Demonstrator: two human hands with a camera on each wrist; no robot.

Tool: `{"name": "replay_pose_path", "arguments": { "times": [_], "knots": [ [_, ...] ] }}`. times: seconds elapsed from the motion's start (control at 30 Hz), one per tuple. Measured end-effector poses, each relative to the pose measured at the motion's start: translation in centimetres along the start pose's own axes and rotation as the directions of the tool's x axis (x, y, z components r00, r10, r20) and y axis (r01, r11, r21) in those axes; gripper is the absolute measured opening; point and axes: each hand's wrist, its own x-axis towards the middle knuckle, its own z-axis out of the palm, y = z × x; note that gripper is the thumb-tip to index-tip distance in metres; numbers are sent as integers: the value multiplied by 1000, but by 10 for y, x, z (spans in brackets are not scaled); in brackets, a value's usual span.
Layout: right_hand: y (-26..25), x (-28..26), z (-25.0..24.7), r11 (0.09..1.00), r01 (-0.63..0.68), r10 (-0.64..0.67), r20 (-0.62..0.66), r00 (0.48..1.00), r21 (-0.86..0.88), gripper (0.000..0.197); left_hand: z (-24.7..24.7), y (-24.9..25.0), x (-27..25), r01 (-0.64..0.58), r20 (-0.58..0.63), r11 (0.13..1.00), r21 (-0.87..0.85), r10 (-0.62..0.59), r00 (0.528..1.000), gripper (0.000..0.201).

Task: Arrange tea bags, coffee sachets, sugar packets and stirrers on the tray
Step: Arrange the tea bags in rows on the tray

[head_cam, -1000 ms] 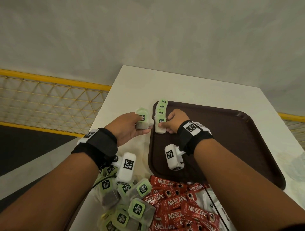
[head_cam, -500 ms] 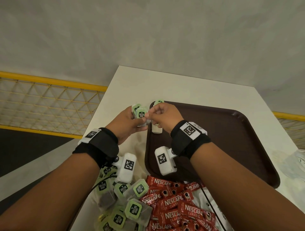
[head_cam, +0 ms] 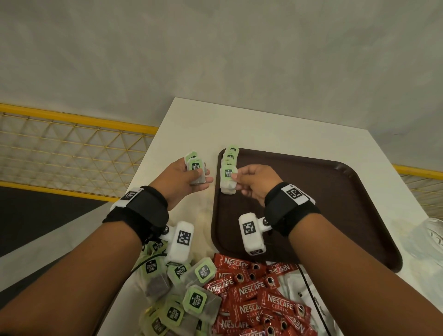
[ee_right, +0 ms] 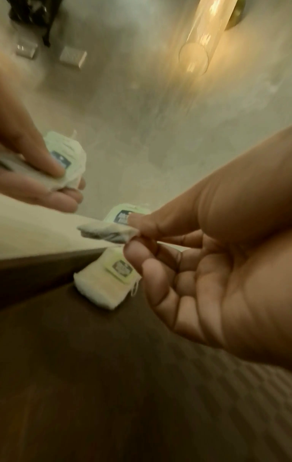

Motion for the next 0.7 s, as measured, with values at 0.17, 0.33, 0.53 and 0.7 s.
{"name": "replay_pose_path", "arguments": {
  "times": [0.17, 0.33, 0.53, 0.7],
  "knots": [
    [3, 3, 1, 970, -149, 147, -25, 989, -191, 28, 2, -1, -3, 18, -13, 1000, 16, -18, 1000, 27],
    [2, 6, 7, 953, -146, 133, -65, 989, -267, 26, 2, 0, -5, 74, -1, 996, -55, -75, 997, 27],
    [-2, 8, 11, 924, -159, 131, -103, 986, -347, 17, 4, 3, -12, 174, 52, 973, -150, -168, 984, 35],
    [-4, 10, 10, 888, -168, 140, -97, 985, -428, 20, 7, 2, -16, 177, 45, 980, -95, -173, 984, 16]
  ]
}}
